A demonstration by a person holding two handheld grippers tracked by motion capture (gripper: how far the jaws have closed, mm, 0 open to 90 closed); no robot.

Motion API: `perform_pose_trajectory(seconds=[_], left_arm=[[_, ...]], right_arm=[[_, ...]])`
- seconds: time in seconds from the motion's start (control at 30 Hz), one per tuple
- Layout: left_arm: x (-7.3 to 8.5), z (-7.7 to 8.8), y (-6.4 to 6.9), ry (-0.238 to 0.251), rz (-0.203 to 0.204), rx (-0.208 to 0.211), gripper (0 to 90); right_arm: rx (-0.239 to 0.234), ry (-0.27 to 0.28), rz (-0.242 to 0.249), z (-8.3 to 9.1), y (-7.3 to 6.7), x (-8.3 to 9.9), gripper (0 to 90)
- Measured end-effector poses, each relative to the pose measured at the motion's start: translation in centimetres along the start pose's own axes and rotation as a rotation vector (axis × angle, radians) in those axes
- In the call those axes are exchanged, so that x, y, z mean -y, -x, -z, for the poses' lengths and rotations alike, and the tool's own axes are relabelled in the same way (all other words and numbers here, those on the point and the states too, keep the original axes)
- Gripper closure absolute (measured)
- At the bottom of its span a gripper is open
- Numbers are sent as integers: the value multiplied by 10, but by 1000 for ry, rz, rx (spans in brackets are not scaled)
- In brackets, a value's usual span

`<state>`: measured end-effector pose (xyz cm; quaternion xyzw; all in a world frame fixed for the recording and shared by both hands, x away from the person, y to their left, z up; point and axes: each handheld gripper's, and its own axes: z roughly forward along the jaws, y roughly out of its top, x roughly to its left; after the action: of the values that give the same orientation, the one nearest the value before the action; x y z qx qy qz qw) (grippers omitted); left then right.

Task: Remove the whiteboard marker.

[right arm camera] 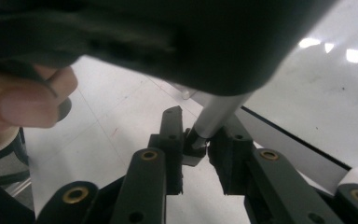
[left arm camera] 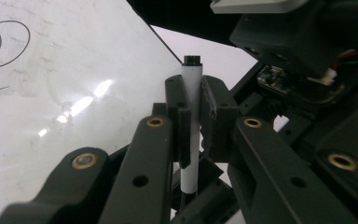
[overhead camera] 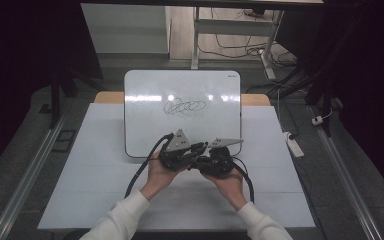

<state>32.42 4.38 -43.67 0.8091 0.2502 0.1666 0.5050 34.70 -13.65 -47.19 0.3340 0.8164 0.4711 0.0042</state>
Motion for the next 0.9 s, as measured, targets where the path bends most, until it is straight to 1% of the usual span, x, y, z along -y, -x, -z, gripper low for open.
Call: perform_pose_trajectory(seconds=[0.07,0.13,0.2,0.3,0.37,0.47,0.57,0.63,0.7,0.77,0.83,0.9], left_arm=[[0,-1,1,-3,-5,-3,813],[0,-3,3,-9,-15,-9,813],[0,-4,5,-13,-22,-14,813],[0,-4,5,-12,-24,-11,813],[1,-4,4,-10,-20,-4,811],[1,-4,3,-5,-13,8,805],[1,-2,1,9,8,35,775],[2,2,-1,16,13,25,668],[4,10,-6,26,31,19,602],[7,19,-11,33,52,1,539],[14,32,-20,34,93,-21,489],[24,46,-26,26,130,-42,444]], right_arm=[[-10,-12,-20,-1,2,0,752],[-11,-24,-28,-2,3,0,750],[-7,-32,-29,-3,3,0,750],[-4,-35,-32,-4,4,0,759],[-7,-37,-41,-4,5,0,769],[1,-36,-34,-3,5,1,772],[10,-20,-20,-2,5,1,773],[16,-4,-7,0,5,1,773],[20,18,5,3,5,1,774],[27,47,22,7,6,0,774],[34,78,39,12,8,-1,774],[39,107,55,16,9,-2,774]])
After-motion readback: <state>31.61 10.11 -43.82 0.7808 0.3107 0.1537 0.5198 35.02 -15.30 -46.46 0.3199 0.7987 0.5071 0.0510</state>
